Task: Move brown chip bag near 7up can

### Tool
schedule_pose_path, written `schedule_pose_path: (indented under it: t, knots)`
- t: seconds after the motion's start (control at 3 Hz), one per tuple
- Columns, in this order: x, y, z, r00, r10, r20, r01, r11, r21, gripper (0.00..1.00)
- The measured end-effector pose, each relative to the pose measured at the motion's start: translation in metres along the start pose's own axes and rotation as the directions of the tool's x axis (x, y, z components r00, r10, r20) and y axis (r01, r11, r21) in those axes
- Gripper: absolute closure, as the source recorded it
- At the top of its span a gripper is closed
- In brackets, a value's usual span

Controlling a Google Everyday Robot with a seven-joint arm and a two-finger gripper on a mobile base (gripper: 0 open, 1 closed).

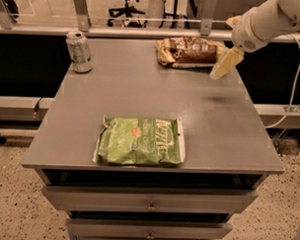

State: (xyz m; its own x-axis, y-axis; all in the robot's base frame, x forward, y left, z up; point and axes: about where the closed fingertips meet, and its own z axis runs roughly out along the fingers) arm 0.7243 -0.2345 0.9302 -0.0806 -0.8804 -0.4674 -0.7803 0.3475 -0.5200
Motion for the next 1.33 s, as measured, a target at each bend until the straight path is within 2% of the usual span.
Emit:
schedule_pose_path:
  t: [0.33, 0.67, 1.0, 1.33]
  knots:
    - [-0.001, -0.017, 0.027, 0.998, 0.056, 0.039, -0.056, 0.9984, 0.004, 0.00]
    - [0.001, -0.025, 0.057, 0.991, 0.121, 0.057, -0.121, 0.9927, -0.002, 0.00]
    - [0.005, -0.026, 0.070, 0.985, 0.161, 0.056, -0.161, 0.9869, -0.009, 0.00]
    - [0.006, -0.027, 0.076, 0.980, 0.190, 0.053, -0.190, 0.9817, -0.010, 0.19]
